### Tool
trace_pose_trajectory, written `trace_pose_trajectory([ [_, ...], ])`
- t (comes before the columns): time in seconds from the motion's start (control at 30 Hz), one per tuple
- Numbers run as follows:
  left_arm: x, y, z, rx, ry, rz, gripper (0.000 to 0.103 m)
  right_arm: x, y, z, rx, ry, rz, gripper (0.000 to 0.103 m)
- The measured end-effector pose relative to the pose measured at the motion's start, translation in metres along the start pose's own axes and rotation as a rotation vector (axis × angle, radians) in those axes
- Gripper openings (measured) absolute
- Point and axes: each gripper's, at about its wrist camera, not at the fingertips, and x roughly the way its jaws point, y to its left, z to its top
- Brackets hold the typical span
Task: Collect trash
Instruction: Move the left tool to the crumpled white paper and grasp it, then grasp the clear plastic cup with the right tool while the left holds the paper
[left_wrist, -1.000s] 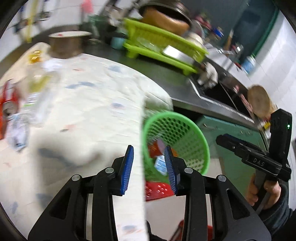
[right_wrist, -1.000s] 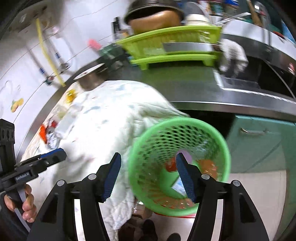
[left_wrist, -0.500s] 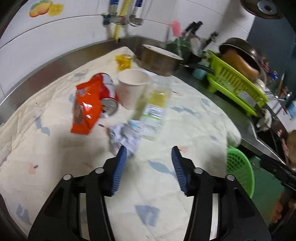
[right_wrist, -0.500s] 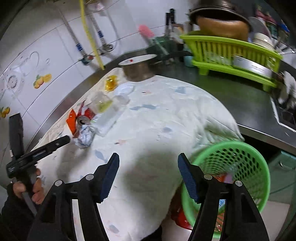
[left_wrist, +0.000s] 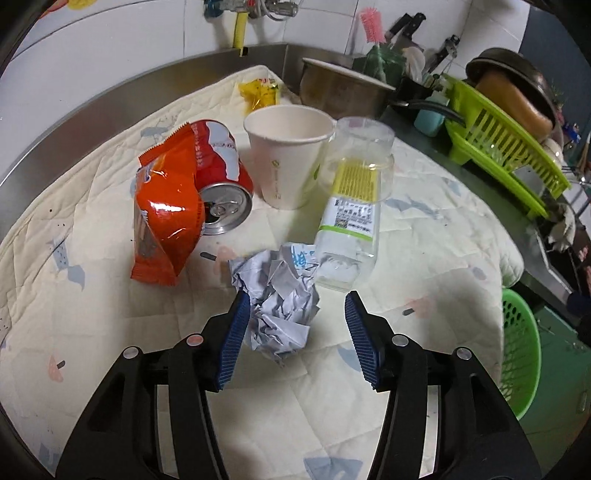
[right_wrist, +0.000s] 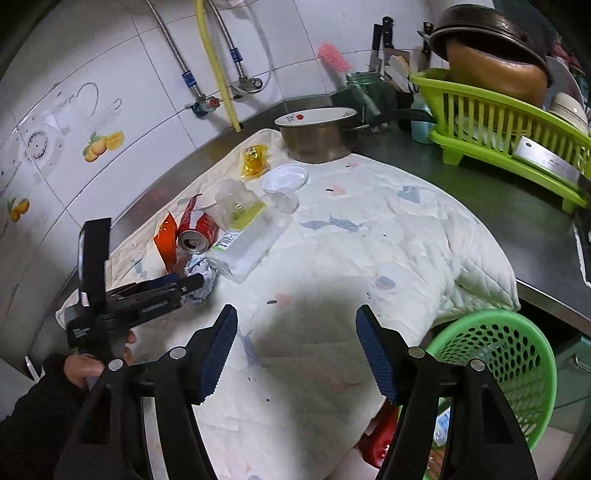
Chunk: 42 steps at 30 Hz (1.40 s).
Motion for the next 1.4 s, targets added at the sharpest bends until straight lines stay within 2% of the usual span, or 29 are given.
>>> trace_pose_trajectory([
  [0.17, 0.010, 0.002, 0.002, -0.008, 0.010, 0.000, 0.054, 0.007, 0.006, 0.006, -0.017, 0.007, 0.006, 0.065],
  [0.37, 0.021, 0.002, 0.003, 0.005, 0.032, 0.036, 0.053, 0.017, 0.013, 0.014, -0.046, 0.017, 0.010, 0.065],
  [0.4, 0.021, 0.002, 0.003, 0.002, 0.029, 0.037, 0.049, 0.020, 0.014, 0.015, -0.050, 0.020, 0.016, 0.065],
  [0.43, 0.022, 0.003, 0.003, 0.000, 0.028, 0.035, 0.040, 0.022, 0.014, 0.017, -0.053, 0.021, 0.021, 0.065],
  [0.53, 0.020, 0.009, 0.002, -0.014, 0.026, 0.014, 0.029, 0.031, 0.019, 0.023, -0.067, 0.029, 0.038, 0.065],
  [0.8, -0.007, 0.019, -0.002, -0.037, -0.026, -0.015, 0.027, 0.063, 0.046, 0.049, -0.168, 0.030, 0.085, 0.065],
  [1.17, -0.051, 0.040, -0.009, -0.083, -0.102, -0.043, 0.027, 0.129, 0.070, 0.093, -0.284, 0.060, 0.087, 0.065],
  [1.4, -0.061, 0.050, -0.012, -0.106, -0.119, -0.062, 0.027, 0.165, 0.084, 0.103, -0.351, 0.093, 0.065, 0.068],
])
